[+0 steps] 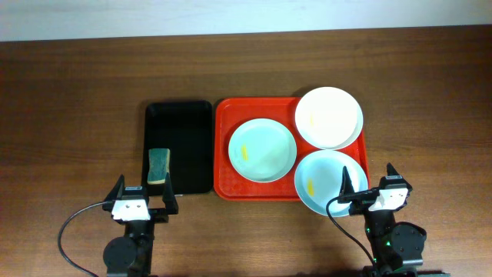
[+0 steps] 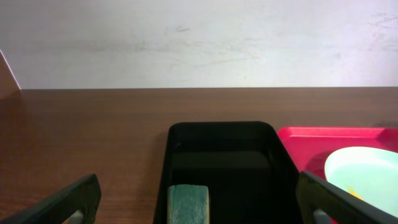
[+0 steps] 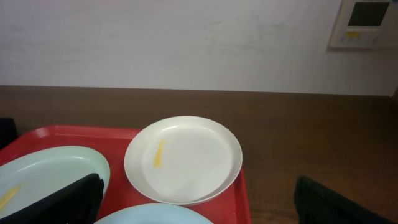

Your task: Clean dirty plates on tray and stack at the side

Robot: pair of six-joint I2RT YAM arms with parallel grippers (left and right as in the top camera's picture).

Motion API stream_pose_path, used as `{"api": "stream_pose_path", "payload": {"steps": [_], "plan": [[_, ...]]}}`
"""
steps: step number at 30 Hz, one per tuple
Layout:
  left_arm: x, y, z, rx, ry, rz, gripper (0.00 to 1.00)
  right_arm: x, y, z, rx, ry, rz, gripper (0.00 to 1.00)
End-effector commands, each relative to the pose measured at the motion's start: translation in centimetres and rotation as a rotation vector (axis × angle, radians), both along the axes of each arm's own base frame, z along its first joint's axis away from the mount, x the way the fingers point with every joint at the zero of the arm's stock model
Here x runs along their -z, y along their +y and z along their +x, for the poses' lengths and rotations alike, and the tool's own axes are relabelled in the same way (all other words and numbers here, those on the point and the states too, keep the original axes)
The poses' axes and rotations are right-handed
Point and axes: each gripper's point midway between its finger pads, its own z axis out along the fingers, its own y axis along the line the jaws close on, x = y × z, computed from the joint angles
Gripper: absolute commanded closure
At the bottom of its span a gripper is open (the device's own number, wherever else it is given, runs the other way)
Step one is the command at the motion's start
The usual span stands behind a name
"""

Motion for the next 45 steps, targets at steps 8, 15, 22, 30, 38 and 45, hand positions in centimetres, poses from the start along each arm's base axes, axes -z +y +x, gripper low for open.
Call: {"api": "stream_pose_path", "payload": {"steps": [8, 15, 22, 30, 38, 45], "plan": [[0.2, 0.0, 0.0, -0.004, 0.007, -0.001, 0.01, 0.4, 0.3, 0.0, -0.012, 0.012, 0.005, 0.02], [0.3, -1.0, 0.0, 0.057, 0.010, -0.006, 0.01, 0.4, 0.2, 0.0, -0.010, 0.012, 0.005, 0.02], [-0.3, -1.4, 0.0, 0.077, -0.012, -0.008, 0.01, 0.4, 0.4, 0.0, -0.020, 0.015, 0.036, 0.02], [-3.4, -3.4, -0.5, 0.196, -0.091, -0.011, 0.01, -1.4, 1.4, -0.2, -0.072, -0.021, 0.095, 0.02], [-13.0, -3.3, -3.1, 0.196, -0.292, 0.000, 0.01, -10.1, 1.6, -2.2, -0.098, -0.186, 0.093, 0.02], [-25.5, -2.9, -7.9, 0.188, -0.506, 0.011, 0.01, -20.3, 1.5, -5.7, -0.104, -0.326, 0.086, 0.02]]}}
